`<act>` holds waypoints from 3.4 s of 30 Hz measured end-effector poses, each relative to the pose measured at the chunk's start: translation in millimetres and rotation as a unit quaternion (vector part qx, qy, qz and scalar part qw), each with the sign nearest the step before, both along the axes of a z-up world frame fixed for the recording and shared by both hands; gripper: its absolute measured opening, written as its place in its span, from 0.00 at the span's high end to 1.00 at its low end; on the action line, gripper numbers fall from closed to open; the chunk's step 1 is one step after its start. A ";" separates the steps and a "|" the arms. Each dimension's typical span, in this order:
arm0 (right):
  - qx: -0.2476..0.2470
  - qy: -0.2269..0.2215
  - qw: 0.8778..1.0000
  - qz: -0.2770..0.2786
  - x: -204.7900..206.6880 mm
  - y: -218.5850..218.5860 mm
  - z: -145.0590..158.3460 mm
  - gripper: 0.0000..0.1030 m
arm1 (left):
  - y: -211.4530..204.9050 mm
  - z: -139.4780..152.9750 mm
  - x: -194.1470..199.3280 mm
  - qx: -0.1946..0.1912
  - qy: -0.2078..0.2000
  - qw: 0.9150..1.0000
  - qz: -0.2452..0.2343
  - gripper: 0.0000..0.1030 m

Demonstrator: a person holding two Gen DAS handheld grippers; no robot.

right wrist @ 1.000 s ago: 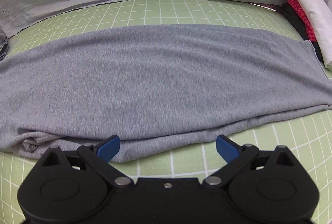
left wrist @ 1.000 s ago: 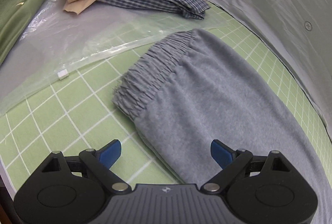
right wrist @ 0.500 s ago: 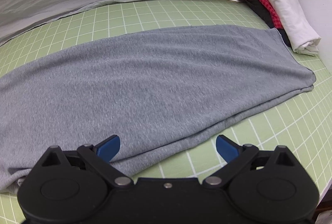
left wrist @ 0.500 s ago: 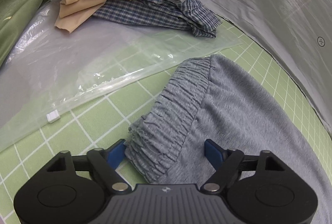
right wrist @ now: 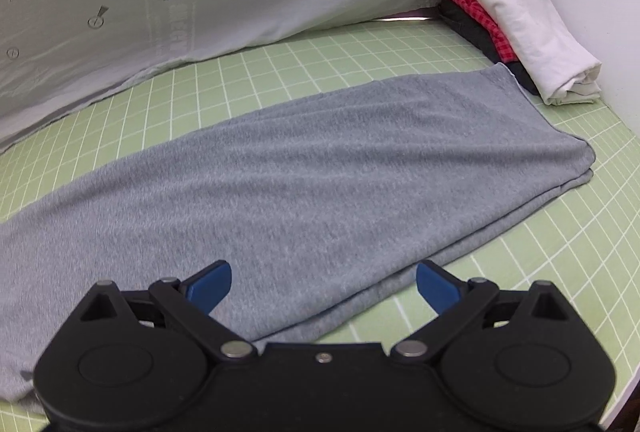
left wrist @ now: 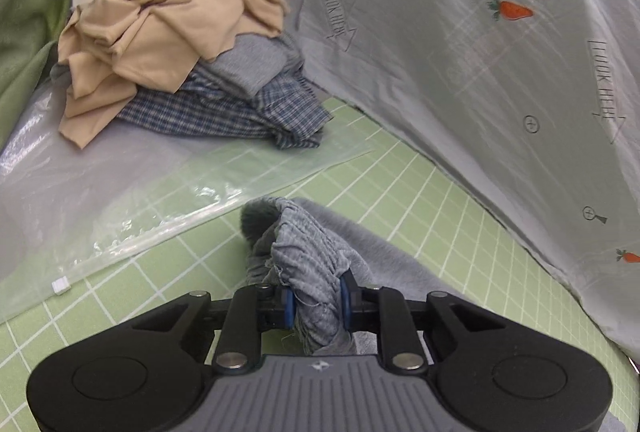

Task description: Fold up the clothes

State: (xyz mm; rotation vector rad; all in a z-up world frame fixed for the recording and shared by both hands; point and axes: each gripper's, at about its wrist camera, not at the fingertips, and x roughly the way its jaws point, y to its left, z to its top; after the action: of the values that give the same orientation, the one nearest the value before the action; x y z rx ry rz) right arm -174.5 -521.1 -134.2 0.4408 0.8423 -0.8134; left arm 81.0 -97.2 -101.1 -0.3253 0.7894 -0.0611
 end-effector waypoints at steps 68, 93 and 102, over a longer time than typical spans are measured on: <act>-0.026 0.007 0.996 -0.089 -82.6 -222.2 -43.0 0.03 | -294.0 -21.3 -55.3 0.069 0.054 0.953 -0.290 0.10; -0.024 -0.009 0.999 -0.038 -80.4 -296.0 -64.3 0.82 | -279.7 -22.2 -51.5 0.142 0.075 0.962 -0.219 0.10; -0.057 -0.011 0.998 0.019 -62.3 -266.8 -31.2 0.89 | -227.6 -2.7 -61.6 0.094 0.060 0.980 -0.164 0.10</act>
State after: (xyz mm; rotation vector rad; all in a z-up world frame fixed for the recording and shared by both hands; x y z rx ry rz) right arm -236.9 -787.9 -165.3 0.3302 0.7778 -0.8156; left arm 19.5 -324.9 -103.8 -0.0166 0.9558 -0.2775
